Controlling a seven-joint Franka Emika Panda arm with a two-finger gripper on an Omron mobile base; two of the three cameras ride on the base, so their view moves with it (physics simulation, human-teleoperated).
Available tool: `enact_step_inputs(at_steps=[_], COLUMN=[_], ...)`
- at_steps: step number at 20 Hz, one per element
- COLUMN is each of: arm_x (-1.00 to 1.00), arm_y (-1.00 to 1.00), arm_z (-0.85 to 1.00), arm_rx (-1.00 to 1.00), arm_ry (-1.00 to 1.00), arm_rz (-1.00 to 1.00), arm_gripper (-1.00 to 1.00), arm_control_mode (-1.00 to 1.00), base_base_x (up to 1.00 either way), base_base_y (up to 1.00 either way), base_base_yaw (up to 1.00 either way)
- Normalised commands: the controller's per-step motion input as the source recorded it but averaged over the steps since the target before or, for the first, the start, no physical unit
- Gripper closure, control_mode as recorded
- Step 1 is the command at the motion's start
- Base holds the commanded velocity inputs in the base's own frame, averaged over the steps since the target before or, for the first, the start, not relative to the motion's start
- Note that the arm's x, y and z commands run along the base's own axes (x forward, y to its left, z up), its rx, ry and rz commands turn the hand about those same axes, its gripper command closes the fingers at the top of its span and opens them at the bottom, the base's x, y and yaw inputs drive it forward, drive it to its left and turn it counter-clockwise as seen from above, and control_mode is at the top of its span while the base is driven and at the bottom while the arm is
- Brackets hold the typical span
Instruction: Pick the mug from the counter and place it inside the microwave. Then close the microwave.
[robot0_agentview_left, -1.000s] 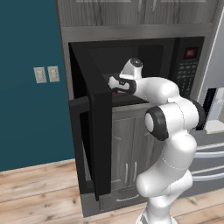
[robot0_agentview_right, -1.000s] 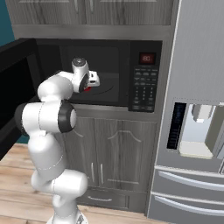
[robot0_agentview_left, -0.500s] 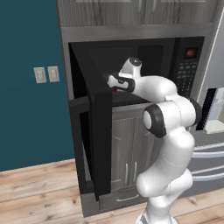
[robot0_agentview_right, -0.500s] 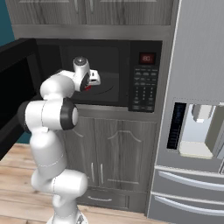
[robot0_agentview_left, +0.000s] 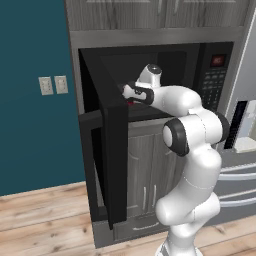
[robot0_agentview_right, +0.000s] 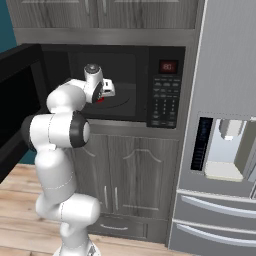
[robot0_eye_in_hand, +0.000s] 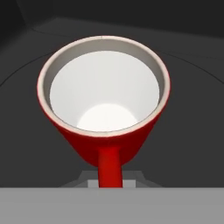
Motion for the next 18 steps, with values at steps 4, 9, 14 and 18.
enact_step_inputs(at_steps=[4, 9, 14, 18], arm_x=[0.0, 0.0, 0.0, -0.03], arm_y=[0.0, 0.0, 0.0, 0.0], arm_z=[0.0, 0.0, 0.0, 0.0], arm_rx=[0.0, 0.0, 0.0, 0.0], arm_ry=[0.0, 0.0, 0.0, 0.0], arm_rz=[0.0, 0.0, 0.0, 0.0], arm_gripper=[1.0, -1.0, -1.0, -1.0], arm_control_mode=[-1.0, -1.0, -1.0, -1.0], base_base_x=[0.0, 0.0, 0.0, 0.0], base_base_y=[0.0, 0.0, 0.0, 0.0], base_base_yaw=[0.0, 0.0, 0.0, 0.0])
